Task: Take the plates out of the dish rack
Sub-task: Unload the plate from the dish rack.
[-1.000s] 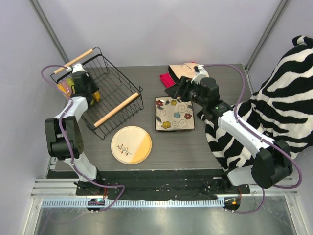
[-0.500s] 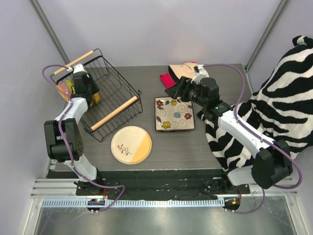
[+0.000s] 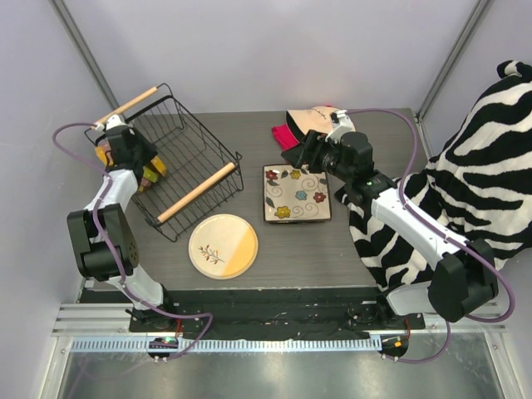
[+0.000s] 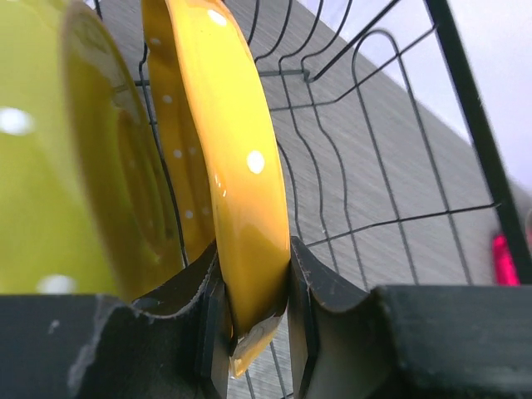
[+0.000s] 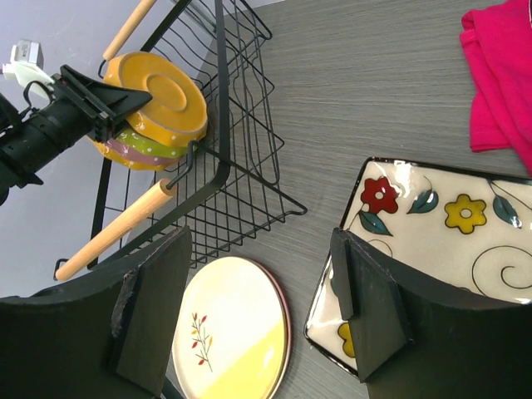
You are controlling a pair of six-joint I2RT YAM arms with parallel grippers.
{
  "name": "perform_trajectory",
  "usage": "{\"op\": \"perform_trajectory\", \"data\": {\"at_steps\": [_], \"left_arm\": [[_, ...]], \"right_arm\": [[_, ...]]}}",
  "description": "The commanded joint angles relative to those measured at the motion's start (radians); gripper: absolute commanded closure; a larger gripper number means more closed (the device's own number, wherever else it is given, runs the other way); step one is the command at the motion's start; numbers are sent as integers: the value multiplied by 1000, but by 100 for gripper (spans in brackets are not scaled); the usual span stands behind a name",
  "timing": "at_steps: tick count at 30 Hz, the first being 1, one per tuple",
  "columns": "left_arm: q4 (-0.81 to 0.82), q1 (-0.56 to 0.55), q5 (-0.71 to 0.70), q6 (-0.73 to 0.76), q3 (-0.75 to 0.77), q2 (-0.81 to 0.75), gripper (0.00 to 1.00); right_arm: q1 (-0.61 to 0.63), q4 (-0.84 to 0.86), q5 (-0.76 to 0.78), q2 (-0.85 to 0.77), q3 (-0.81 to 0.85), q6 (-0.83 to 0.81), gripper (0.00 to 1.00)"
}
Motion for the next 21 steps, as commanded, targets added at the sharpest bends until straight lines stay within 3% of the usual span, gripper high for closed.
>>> {"op": "perform_trajectory", "data": {"at_steps": [1, 10, 21], "left_arm": [[366, 74, 153, -189, 32, -159, 100], [456, 150, 264, -315, 3, -157, 100], [493, 156, 328, -318, 0, -188, 100]], "right_arm": [[-4, 23, 17, -39, 5, -20, 24], [-2, 18, 17, -34, 9, -19, 24], [-2, 13, 24, -33, 11, -17, 24]]}}
